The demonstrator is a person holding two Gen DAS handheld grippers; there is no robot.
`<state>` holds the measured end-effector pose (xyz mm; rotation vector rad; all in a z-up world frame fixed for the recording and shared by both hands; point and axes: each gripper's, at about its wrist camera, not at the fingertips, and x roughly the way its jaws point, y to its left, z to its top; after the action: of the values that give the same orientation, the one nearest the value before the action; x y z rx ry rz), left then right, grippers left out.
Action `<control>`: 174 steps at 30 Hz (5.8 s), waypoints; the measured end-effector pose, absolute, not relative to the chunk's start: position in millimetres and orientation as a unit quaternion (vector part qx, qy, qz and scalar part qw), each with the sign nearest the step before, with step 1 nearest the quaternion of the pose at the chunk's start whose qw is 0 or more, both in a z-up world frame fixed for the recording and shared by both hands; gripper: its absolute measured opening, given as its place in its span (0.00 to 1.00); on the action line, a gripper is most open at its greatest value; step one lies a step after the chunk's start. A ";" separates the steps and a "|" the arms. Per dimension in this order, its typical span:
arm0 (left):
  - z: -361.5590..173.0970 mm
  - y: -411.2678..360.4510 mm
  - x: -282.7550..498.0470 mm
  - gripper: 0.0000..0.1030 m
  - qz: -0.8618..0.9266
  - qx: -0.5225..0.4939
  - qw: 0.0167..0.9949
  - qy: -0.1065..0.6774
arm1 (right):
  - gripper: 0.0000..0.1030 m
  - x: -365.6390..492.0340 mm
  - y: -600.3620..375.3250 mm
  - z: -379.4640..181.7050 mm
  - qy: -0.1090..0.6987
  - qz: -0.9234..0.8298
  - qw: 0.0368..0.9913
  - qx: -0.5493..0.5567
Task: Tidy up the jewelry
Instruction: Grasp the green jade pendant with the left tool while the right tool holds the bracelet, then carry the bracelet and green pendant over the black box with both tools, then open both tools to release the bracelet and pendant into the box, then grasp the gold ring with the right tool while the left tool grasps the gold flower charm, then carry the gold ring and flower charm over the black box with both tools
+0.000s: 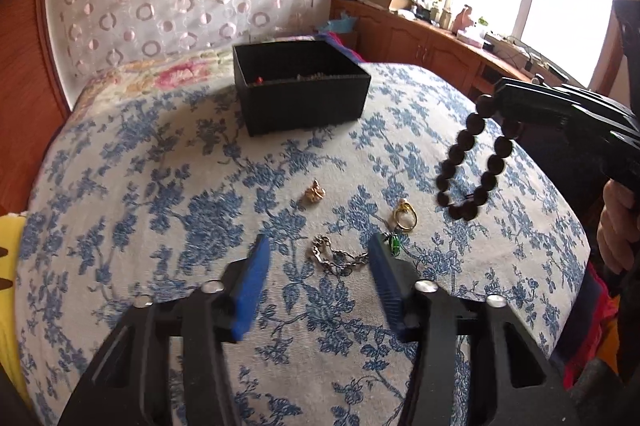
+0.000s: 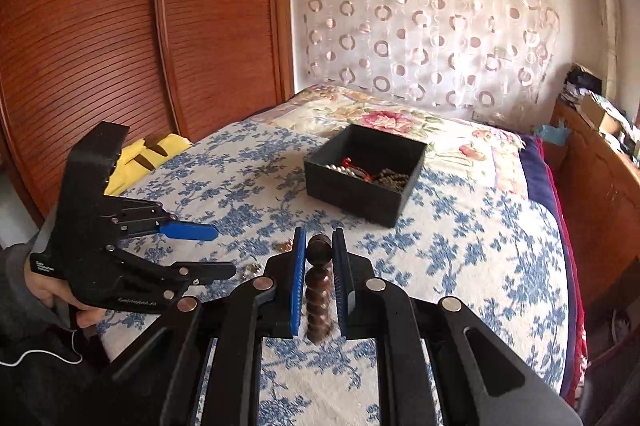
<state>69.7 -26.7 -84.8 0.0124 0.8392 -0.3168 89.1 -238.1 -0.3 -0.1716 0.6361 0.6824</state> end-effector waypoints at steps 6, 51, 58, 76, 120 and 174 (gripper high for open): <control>-85.1 -51.0 68.5 0.37 -0.178 0.023 0.898 0.401 | 0.14 95.0 -250.8 -11.8 0.315 0.313 0.893 -0.072; -25.5 -35.7 100.6 0.05 -0.160 0.023 0.925 0.343 | 0.14 140.5 -243.7 21.0 0.298 0.298 0.903 -0.084; -4.5 -26.6 122.1 0.05 -0.146 0.034 0.933 0.328 | 0.14 181.0 -222.7 43.9 0.285 0.282 0.911 -0.097; 1.1 -14.0 183.7 0.05 -0.122 0.022 0.933 0.338 | 0.14 263.4 -197.6 30.4 0.335 0.271 0.900 -0.059; -42.0 -33.6 148.1 0.50 -0.120 0.043 0.927 0.351 | 0.36 146.1 -231.8 -60.0 0.380 0.314 0.866 -0.086; -85.7 -52.5 137.4 0.14 -0.158 0.053 0.900 0.404 | 0.21 133.1 -224.9 -67.0 0.388 0.308 0.859 -0.130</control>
<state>137.4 -52.5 -85.7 0.1089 0.8352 -0.3273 133.1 -224.9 -67.0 -0.2724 0.8138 0.6465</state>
